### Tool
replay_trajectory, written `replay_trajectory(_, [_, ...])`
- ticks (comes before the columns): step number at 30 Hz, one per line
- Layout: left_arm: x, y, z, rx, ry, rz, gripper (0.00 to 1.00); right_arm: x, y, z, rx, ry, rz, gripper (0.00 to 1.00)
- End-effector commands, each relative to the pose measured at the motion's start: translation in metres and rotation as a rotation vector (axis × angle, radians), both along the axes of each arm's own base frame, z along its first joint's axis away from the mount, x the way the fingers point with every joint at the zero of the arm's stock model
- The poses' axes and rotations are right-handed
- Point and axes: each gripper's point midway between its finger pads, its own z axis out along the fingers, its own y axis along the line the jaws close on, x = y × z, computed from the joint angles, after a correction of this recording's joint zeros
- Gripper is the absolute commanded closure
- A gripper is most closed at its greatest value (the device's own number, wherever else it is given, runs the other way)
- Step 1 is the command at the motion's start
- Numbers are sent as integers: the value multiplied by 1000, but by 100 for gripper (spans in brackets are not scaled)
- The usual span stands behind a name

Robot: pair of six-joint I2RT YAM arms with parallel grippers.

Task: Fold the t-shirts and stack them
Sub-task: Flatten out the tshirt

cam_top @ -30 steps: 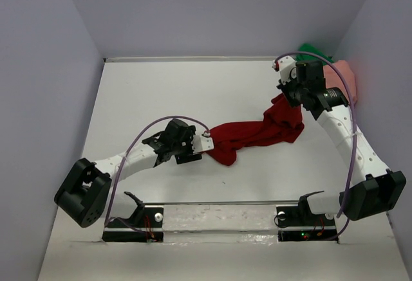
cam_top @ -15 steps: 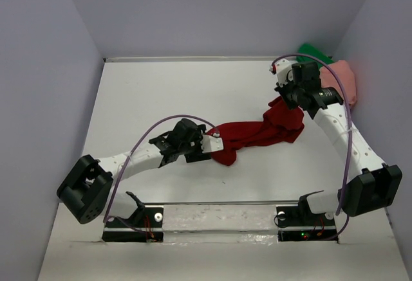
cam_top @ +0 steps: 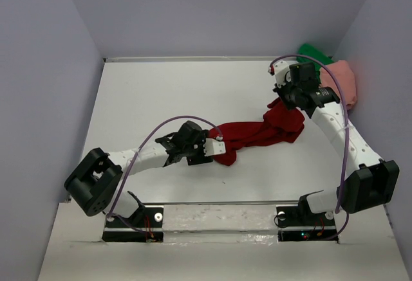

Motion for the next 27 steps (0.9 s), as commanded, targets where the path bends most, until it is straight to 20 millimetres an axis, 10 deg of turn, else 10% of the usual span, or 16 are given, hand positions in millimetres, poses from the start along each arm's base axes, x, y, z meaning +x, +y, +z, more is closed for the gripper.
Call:
replay_trajectory(1, [5,-15,13,-54,-11,-15,24,8,-1,2,9,-39,-8,100])
replay_trajectory(14, [10,-27,-3,-18,23,-14,27,6,-3,-9,-8,-17,-7,100])
replay_trajectory(24, [16,-20,-3,13,1,26,100,6,-3,-16,-9,-3,-9,100])
replay_trajectory(27, [23,-16,2,36,-22,62,100,5,-6,-15,-21,-8,-14,100])
